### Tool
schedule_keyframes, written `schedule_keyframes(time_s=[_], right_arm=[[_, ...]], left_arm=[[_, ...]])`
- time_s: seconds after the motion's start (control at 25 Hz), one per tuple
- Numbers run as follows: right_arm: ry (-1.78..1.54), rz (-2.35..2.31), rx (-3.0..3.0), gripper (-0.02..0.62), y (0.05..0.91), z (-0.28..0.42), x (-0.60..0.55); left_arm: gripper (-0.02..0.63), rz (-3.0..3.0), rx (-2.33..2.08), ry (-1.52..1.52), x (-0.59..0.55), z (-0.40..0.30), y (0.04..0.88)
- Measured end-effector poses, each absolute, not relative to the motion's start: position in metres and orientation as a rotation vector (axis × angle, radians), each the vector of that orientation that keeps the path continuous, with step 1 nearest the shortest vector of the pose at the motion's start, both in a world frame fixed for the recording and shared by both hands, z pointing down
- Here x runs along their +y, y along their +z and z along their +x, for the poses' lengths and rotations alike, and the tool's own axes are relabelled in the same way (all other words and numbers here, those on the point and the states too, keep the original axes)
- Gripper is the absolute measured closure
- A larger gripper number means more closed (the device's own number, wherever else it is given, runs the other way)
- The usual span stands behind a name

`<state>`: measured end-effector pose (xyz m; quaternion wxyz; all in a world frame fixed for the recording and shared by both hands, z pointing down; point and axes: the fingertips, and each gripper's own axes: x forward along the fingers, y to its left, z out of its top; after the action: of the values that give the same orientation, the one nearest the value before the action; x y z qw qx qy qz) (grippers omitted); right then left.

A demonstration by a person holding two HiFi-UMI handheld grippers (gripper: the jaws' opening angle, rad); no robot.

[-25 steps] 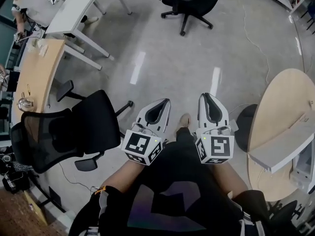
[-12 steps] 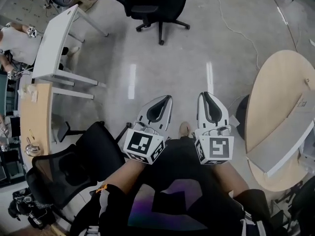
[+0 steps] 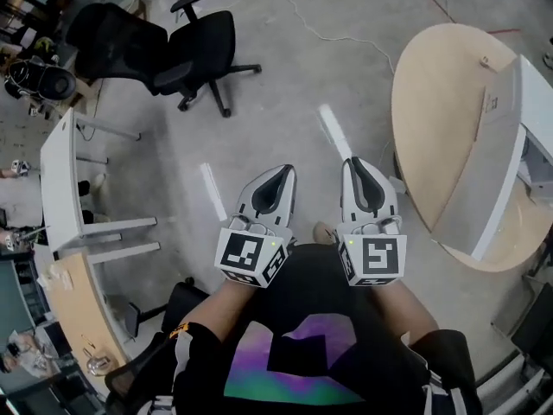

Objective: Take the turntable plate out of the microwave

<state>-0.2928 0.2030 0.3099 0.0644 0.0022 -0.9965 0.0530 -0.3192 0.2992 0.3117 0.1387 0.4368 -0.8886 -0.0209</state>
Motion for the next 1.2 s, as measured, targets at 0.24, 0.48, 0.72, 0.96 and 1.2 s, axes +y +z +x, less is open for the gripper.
schedule_keyframes(time_s=[0.24,0.48,0.72,0.96,1.2], right_arm=[[0.143,0.39,-2.991,0.554,0.307,-0.282,0.181],[0.172,0.734,-2.925,0.553,0.304,-0.267,0.198],[0.202,1.003,-2.835,0.552,0.307,-0.252,0.238],[0.217,1.272,-2.74,0.553,0.312,-0.219,0.285],[0.237,1.527,-2.577,0.552,0.325,-0.162,0.325]], left_arm=[[0.56,1.589,-2.41,-0.025,0.268,-0.332,0.309],[0.56,1.82,-2.245,0.0,0.281,-0.343,0.306],[0.56,2.012,-2.064,0.028,0.309,-0.341,0.309],[0.56,2.206,-1.825,0.054,0.337,-0.317,0.318],[0.56,2.353,-1.605,0.095,0.352,-0.271,0.329]])
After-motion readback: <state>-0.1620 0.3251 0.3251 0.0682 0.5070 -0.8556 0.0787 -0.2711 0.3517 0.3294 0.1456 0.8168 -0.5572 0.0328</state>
